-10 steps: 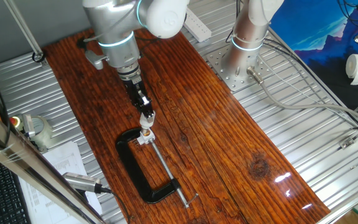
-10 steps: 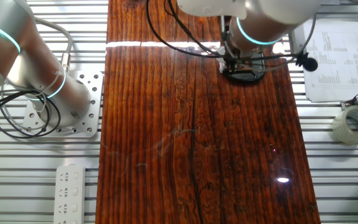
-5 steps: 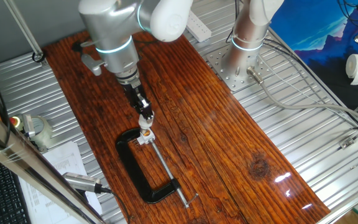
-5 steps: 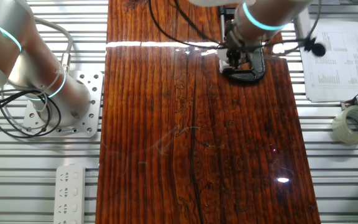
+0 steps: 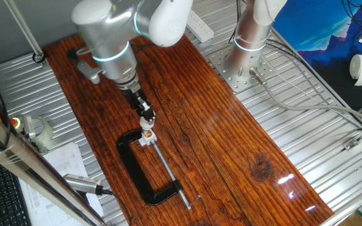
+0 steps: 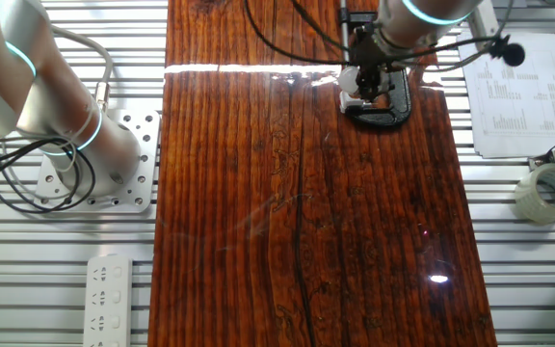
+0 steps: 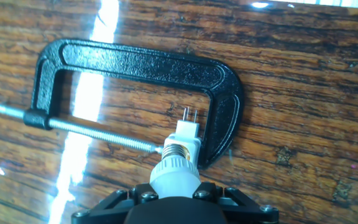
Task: Install the light bulb by rotating it
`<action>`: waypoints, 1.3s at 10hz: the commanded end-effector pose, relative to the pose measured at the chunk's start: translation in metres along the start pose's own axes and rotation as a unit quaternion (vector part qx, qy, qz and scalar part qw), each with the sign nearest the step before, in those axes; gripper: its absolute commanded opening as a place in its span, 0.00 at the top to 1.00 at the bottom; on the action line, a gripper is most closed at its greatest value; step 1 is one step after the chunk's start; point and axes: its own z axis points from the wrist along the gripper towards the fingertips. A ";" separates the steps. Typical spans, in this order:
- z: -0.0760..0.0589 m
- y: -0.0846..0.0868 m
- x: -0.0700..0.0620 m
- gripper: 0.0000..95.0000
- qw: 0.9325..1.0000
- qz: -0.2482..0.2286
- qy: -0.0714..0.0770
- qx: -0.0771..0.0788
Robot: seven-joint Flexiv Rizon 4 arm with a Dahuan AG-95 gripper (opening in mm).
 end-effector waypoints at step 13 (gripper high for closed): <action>0.000 0.000 0.000 0.60 0.996 -0.028 0.063 0.057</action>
